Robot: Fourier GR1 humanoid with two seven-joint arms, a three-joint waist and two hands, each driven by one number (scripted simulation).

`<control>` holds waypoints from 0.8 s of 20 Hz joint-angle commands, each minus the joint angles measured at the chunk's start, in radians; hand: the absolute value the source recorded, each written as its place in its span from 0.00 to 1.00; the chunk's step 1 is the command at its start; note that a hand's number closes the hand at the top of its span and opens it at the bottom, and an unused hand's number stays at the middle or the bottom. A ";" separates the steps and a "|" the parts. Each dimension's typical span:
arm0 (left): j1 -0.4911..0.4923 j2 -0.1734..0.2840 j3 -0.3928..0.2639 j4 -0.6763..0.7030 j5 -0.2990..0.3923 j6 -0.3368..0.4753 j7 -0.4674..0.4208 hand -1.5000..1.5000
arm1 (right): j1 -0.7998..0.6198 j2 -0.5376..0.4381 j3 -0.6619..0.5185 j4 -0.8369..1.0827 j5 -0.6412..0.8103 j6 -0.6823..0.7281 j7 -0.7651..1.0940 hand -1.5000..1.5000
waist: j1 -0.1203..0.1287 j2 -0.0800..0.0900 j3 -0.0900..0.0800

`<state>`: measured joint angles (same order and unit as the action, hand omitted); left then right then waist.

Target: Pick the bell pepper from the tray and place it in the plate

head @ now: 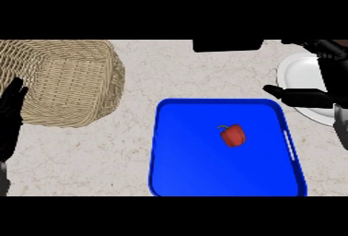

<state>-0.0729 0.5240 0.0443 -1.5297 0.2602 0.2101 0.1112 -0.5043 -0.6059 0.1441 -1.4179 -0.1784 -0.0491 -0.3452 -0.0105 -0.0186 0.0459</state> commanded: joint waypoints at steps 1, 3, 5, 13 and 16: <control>0.087 -0.164 -0.153 0.060 0.088 -0.088 0.072 0.50 | 0.025 -0.012 0.000 -0.007 0.017 0.017 -0.072 0.00 | -0.027 0.032 -0.047; 0.081 -0.175 -0.158 0.041 0.072 -0.063 0.090 0.50 | 0.020 -0.030 0.015 0.005 0.055 0.021 -0.089 0.00 | -0.034 0.038 -0.047; 0.104 -0.184 -0.160 0.006 0.069 -0.059 0.092 0.50 | 0.022 -0.089 0.029 -0.005 0.078 0.062 -0.065 0.00 | -0.047 0.031 -0.050; 0.189 -0.170 -0.142 -0.067 0.055 -0.076 0.095 0.50 | 0.018 -0.263 0.212 -0.049 0.307 0.184 0.036 0.00 | -0.050 0.027 -0.055; 0.215 -0.181 -0.151 -0.086 0.047 -0.073 0.112 0.50 | 0.012 -0.261 0.245 -0.079 0.354 0.176 0.092 0.00 | -0.054 0.025 -0.053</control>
<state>0.1451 0.4720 0.0534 -1.6997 0.2569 0.1928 0.1717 -0.4920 -0.8421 0.3350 -1.4625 0.1050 0.1149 -0.3040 -0.0360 -0.0204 0.0346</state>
